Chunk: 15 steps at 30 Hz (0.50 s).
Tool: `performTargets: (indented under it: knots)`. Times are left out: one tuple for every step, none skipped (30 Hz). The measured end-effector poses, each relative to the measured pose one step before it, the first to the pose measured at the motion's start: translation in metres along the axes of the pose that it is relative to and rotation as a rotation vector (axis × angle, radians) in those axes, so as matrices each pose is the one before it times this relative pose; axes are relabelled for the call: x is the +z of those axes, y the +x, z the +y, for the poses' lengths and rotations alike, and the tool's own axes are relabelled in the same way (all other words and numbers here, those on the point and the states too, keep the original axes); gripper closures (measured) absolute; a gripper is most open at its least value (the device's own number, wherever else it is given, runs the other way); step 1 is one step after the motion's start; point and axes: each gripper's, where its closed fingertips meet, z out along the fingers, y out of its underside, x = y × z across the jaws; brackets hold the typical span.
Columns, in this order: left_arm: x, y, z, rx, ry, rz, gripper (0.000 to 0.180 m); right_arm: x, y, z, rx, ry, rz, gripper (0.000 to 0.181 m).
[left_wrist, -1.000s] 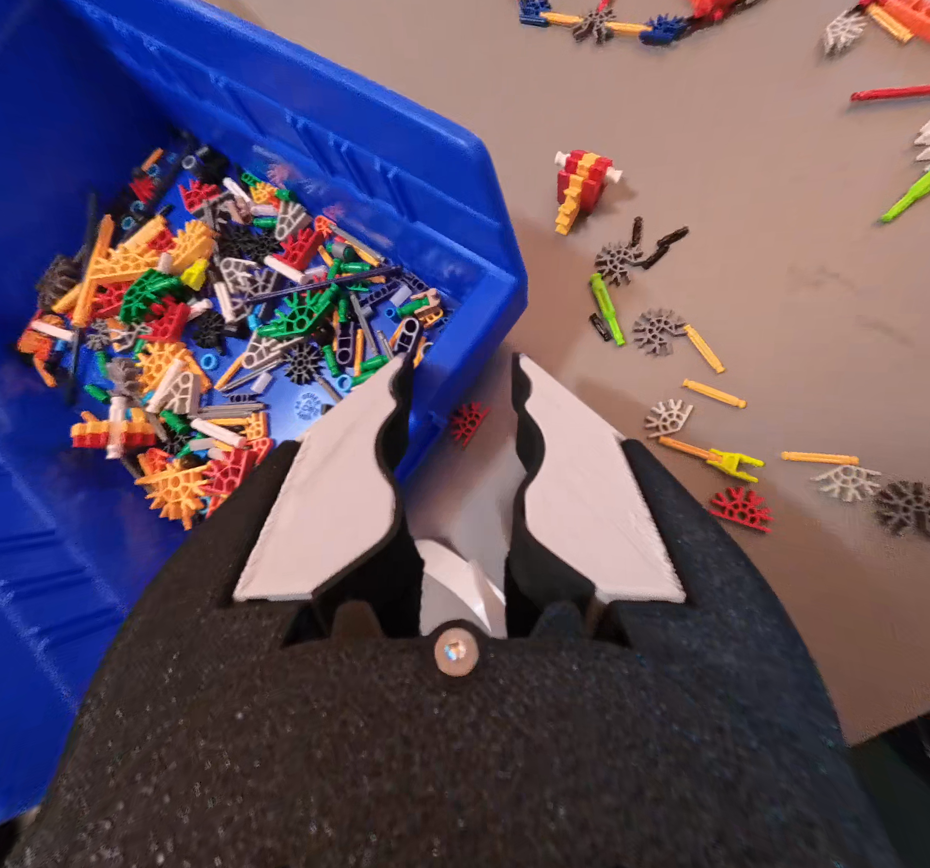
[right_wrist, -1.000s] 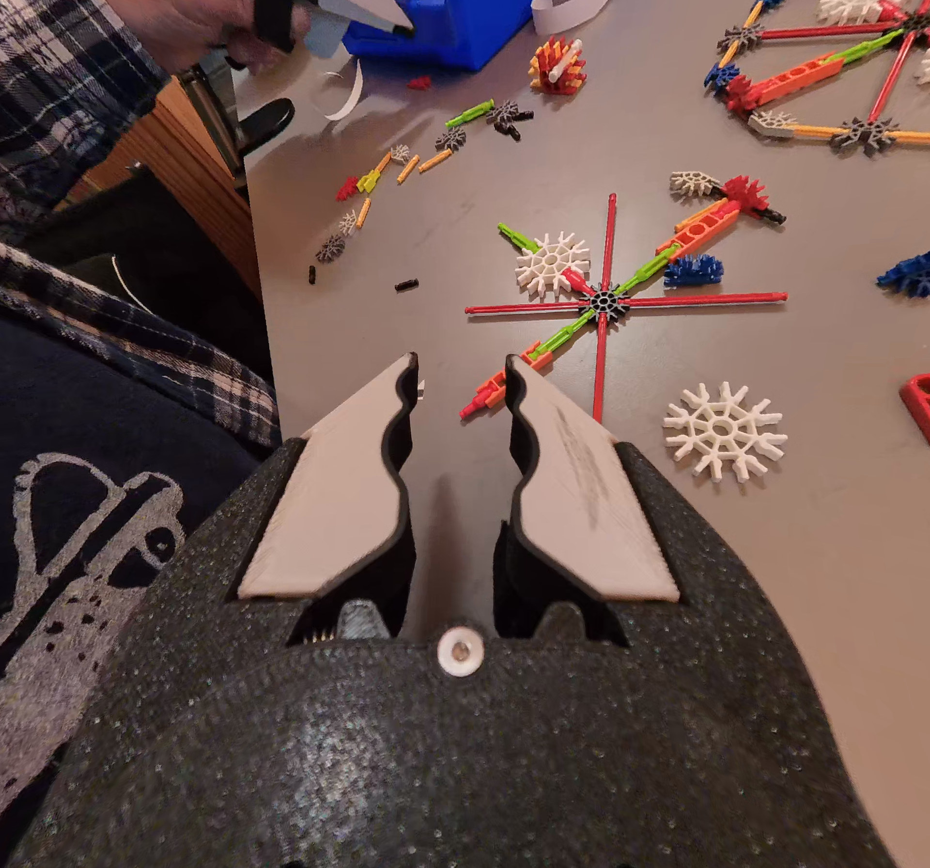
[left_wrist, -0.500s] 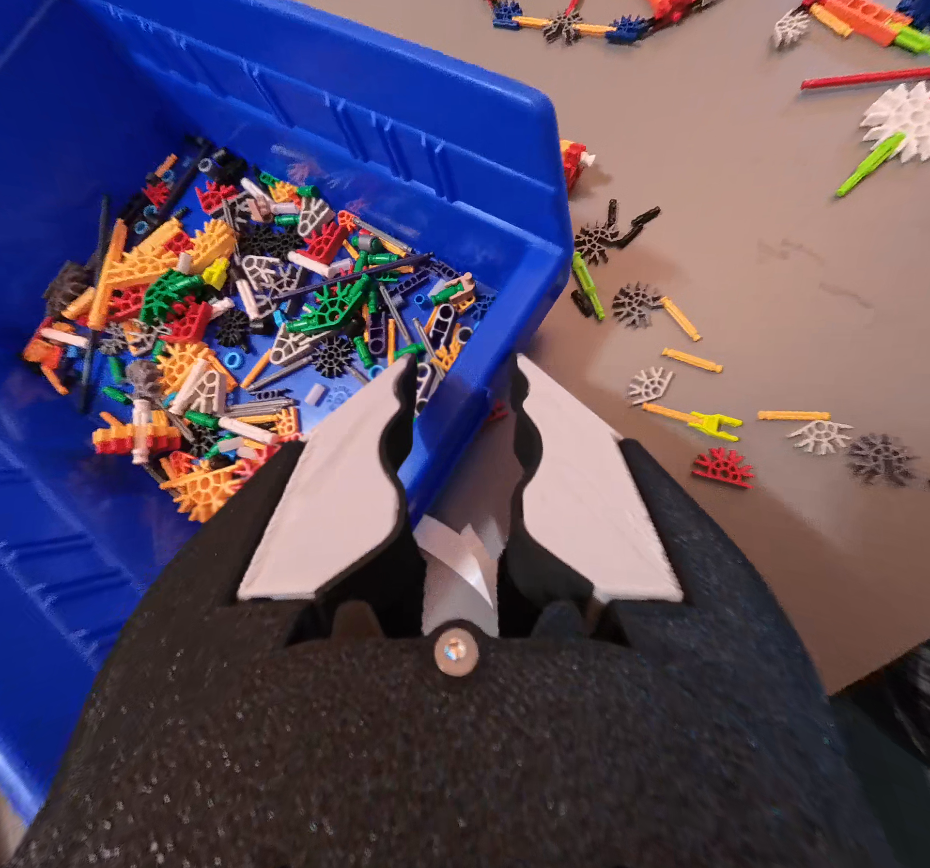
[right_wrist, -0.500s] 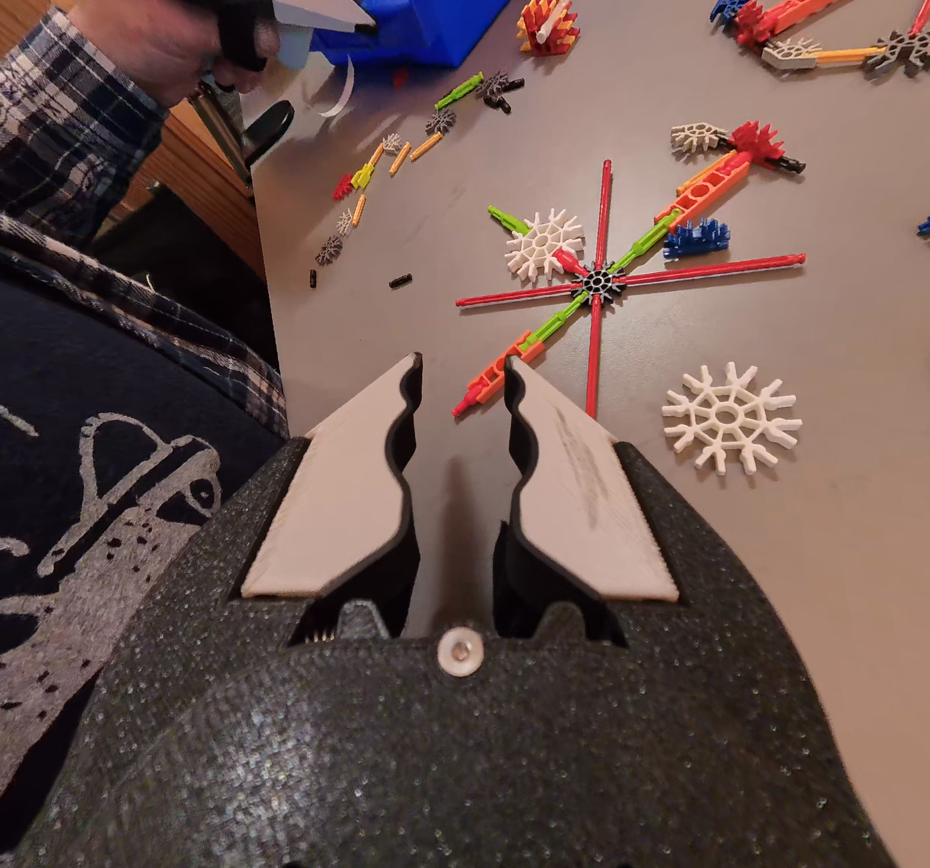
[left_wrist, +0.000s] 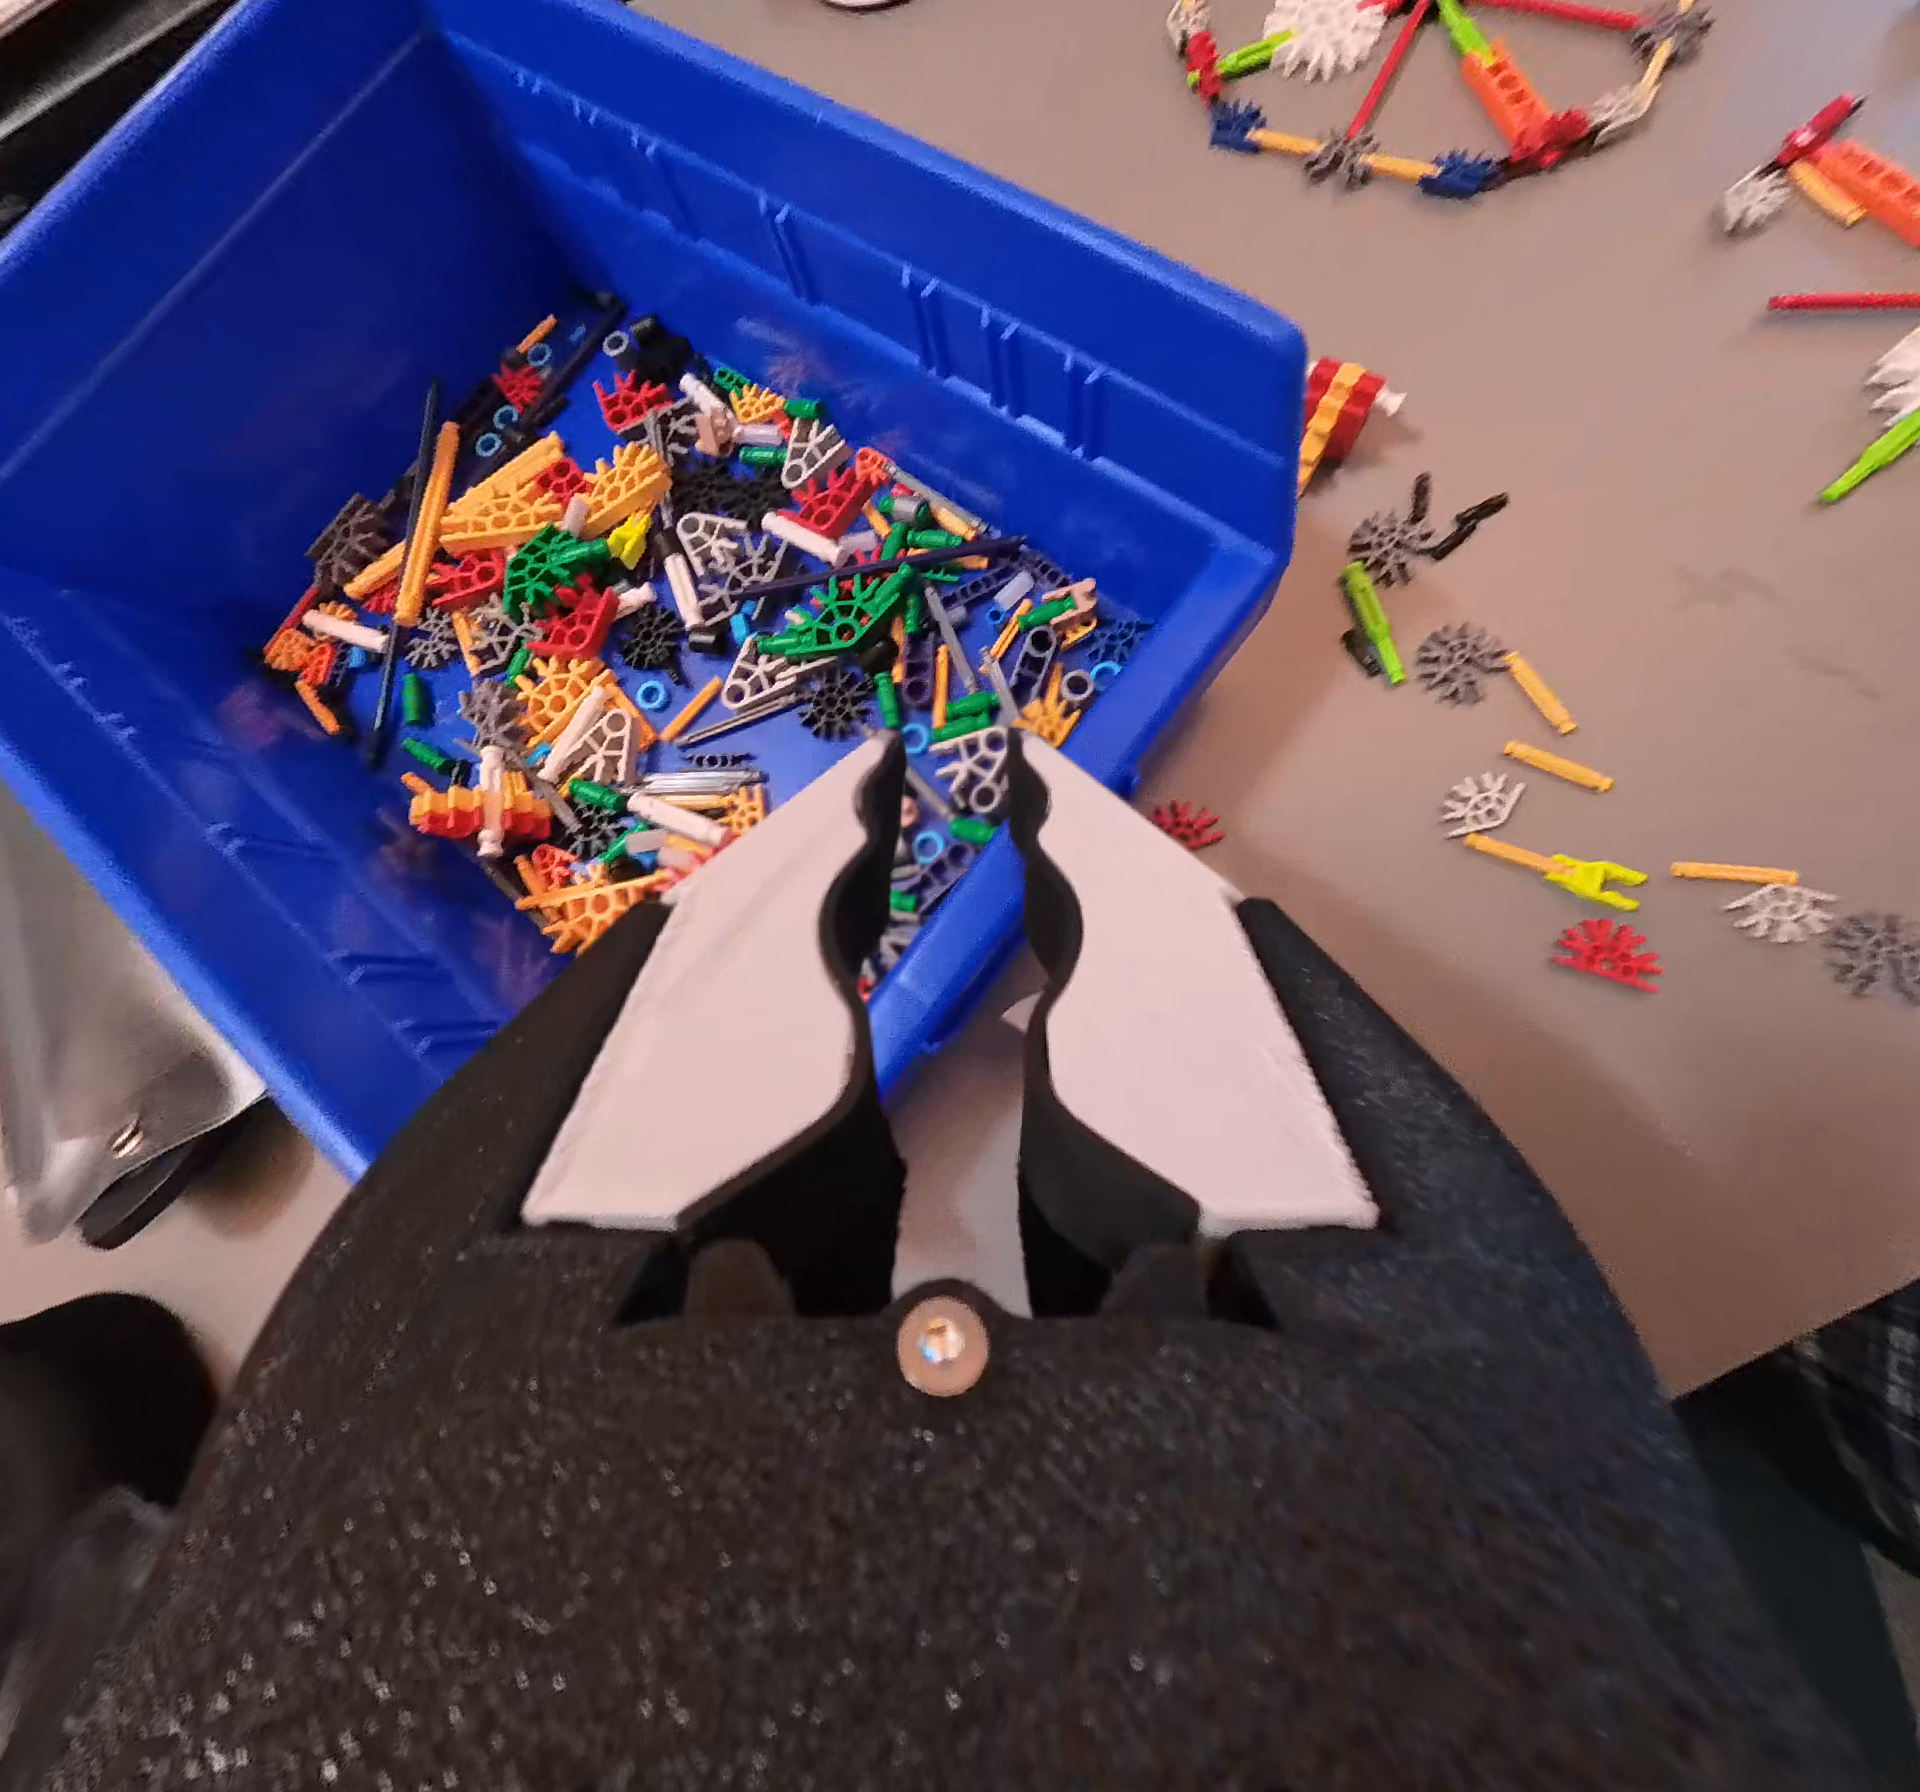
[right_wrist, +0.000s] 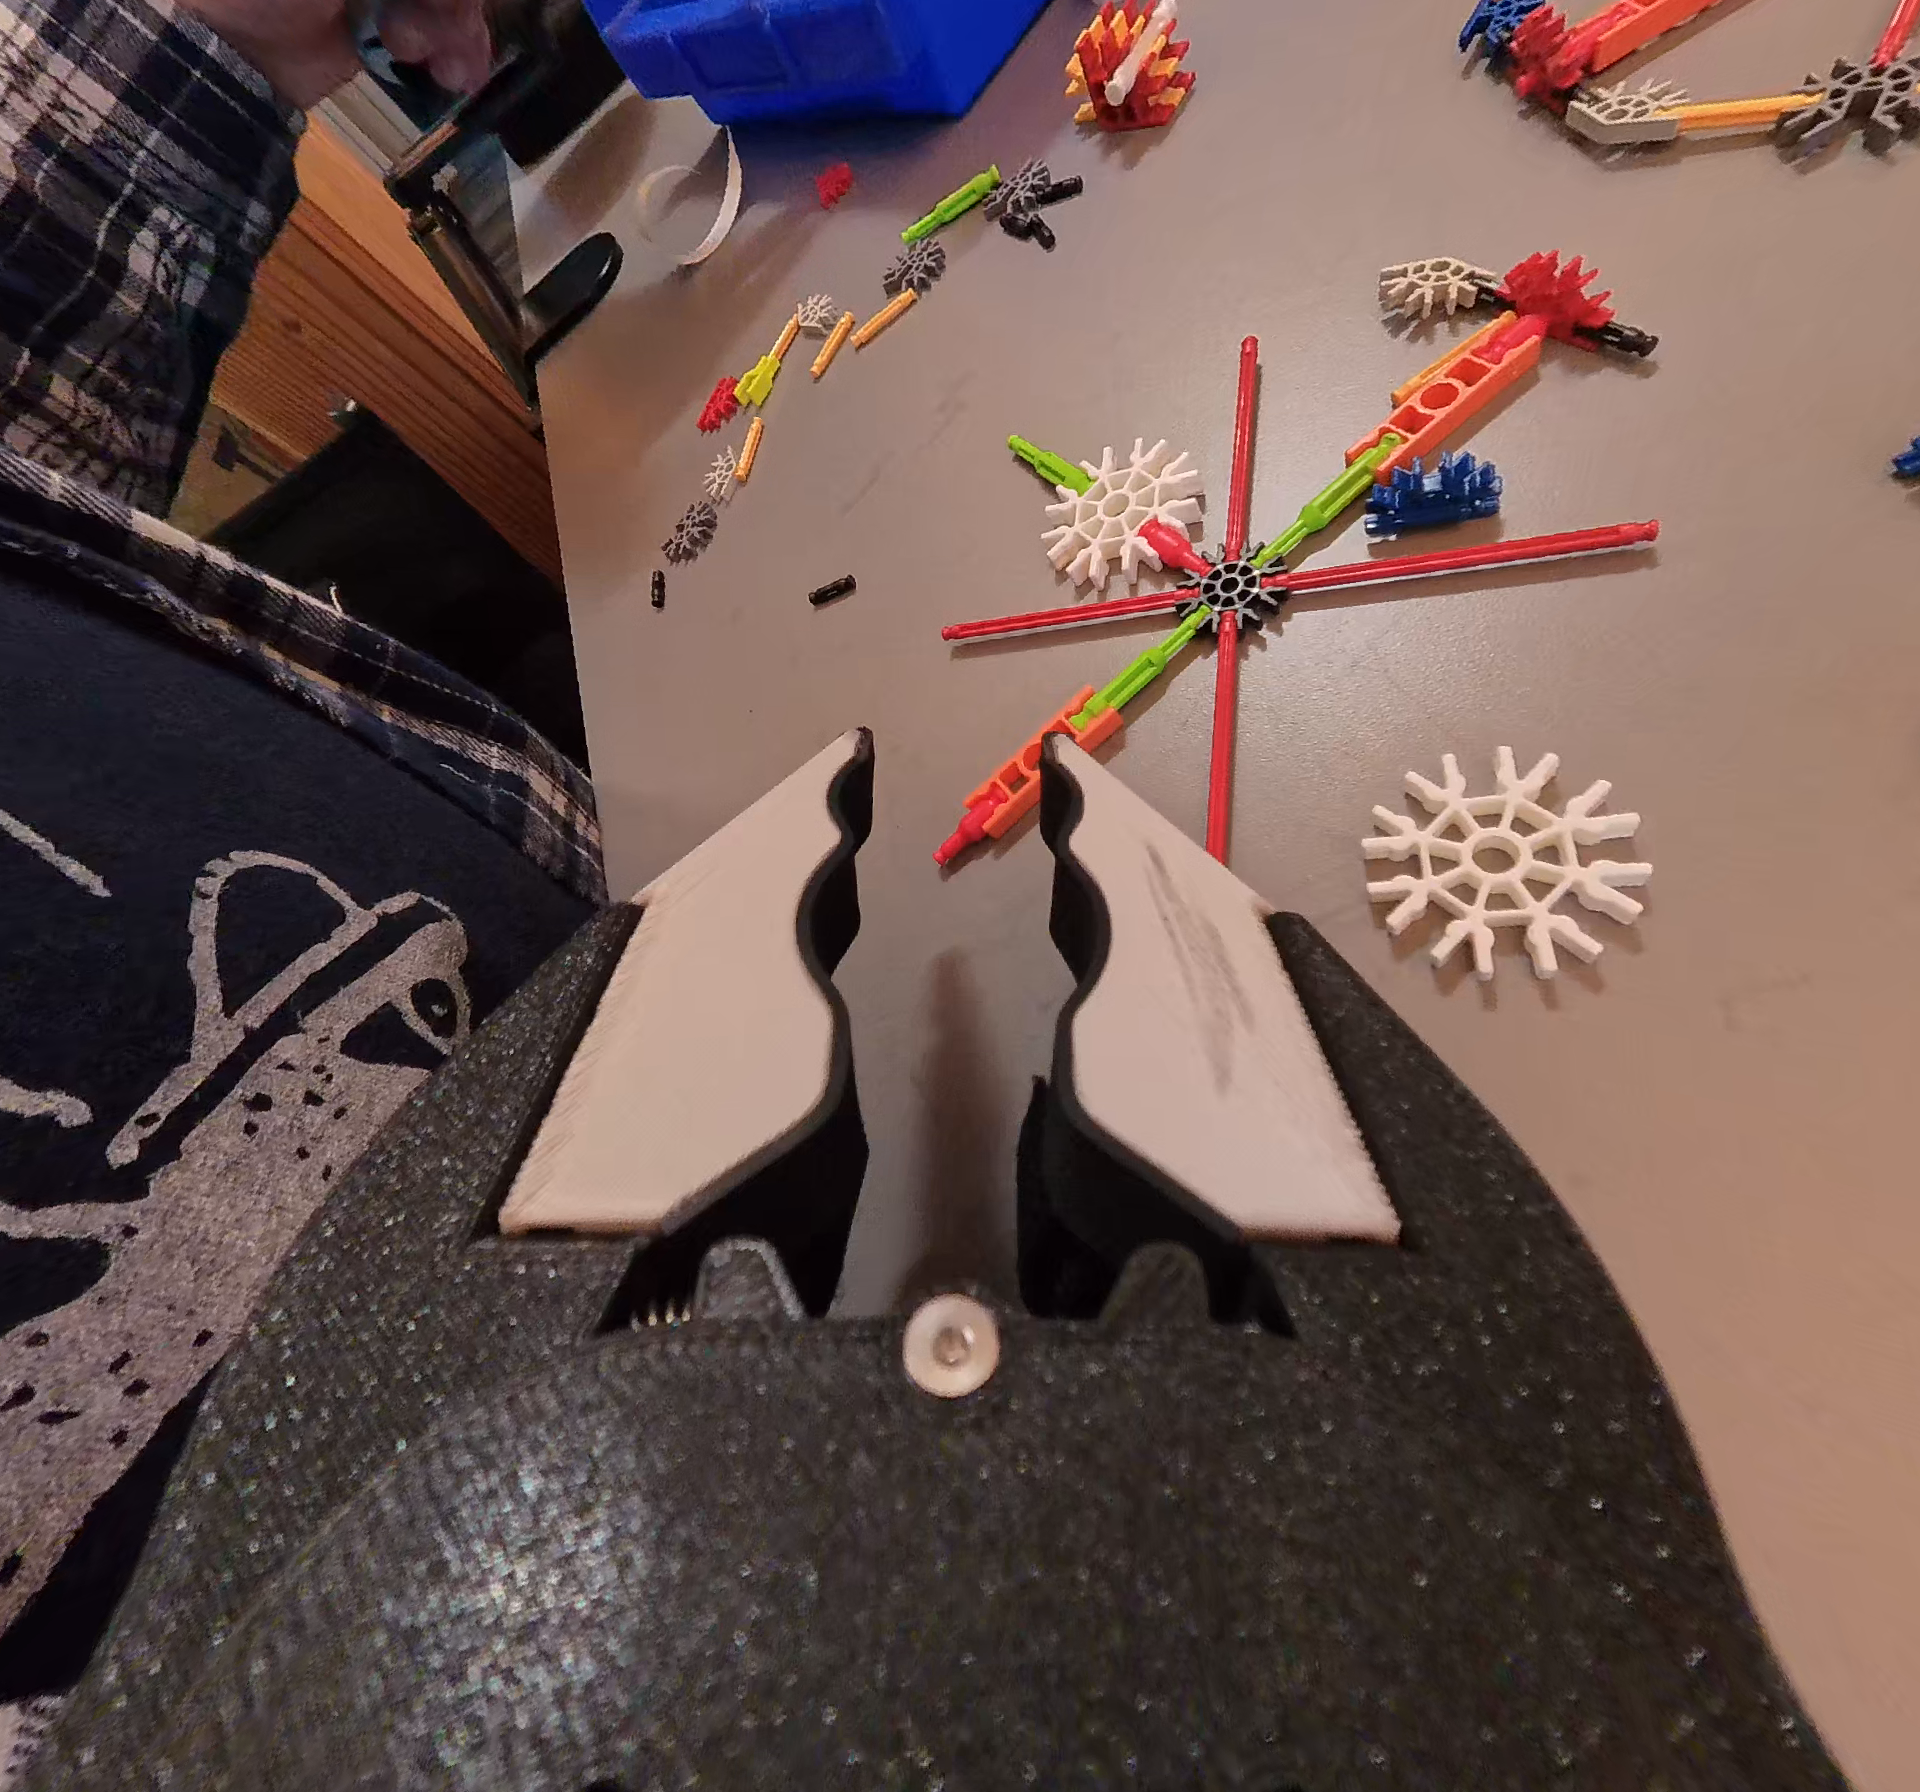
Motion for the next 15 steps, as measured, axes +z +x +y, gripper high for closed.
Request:
performTargets:
  knots:
    - [-0.001,-0.00281,0.0019,0.0112,-0.0102,-0.0155,0.16,-0.00004,-0.00008,0.00007,0.0001,-0.0005,-0.0005,0.151]
    - [-0.00152,-0.00265,0.00094,0.0085,-0.0076,-0.0123,0.159,0.00008,-0.00005,0.00014,0.0002,-0.0007,-0.0003,0.151]
    - [-0.0018,-0.00192,-0.00003,0.0081,-0.0049,-0.0058,0.159,0.00004,-0.00008,0.00006,-0.0001,-0.0006,-0.0003,0.15]
    - [-0.0019,-0.00273,-0.00096,0.0091,-0.002,-0.0066,0.159,0.00014,-0.00007,0.00018,-0.0002,-0.0011,-0.0003,0.15]
    - [-0.00182,-0.00339,-0.00024,0.0106,-0.0088,-0.0063,0.157,0.00019,-0.00015,0.00022,-0.0001,-0.0017,-0.0005,0.15]
    - [-0.00148,-0.00388,0.00037,0.0144,-0.0148,-0.0056,0.152,0.00011,0.0,0.00025,0.0003,-0.0014,-0.0008,0.151]
    - [-0.00135,-0.00545,-0.00009,0.0164,-0.0127,-0.013,0.15,0.00007,-0.00012,0.00015,0.0006,-0.0012,-0.0011,0.151]
    - [-0.00093,-0.00676,0.00024,0.0151,-0.0147,-0.0172,0.147,0.00017,-0.00011,0.00008,0.0008,-0.0013,-0.0012,0.151]
    - [-0.00053,-0.00536,0.00039,0.0153,-0.0147,-0.0067,0.142,0.0002,-0.00003,0.00018,0.0007,-0.0015,-0.001,0.151]
    - [-0.00017,-0.00415,0.00093,0.0139,-0.0167,0.0012,0.137,0.00016,-0.00005,0.00026,0.0009,-0.0021,-0.001,0.151]
    - [-0.00019,-0.00557,0.00098,0.0124,-0.0172,-0.0092,0.13,0.0001,0.00001,0.00022,0.0013,-0.002,-0.0013,0.151]
    - [0.00008,-0.00605,0.00074,0.0113,-0.0138,-0.0144,0.122,0.00009,0.00005,0.00009,0.0019,-0.0009,-0.001,0.151]
    - [0.00044,-0.00364,0.00109,0.0104,-0.014,0.0002,0.114,0.00007,0.00015,-0.00001,0.0023,0.0,-0.0004,0.151]
    - [0.00063,-0.002,0.00081,0.0129,-0.0106,0.0084,0.11,0.00004,0.00006,0.00004,0.0019,-0.0003,-0.0013,0.151]
    - [0.00033,-0.00143,-0.00123,0.0188,0.0054,0.0077,0.108,0.00011,0.00002,0.00002,0.0019,-0.0008,-0.0017,0.151]
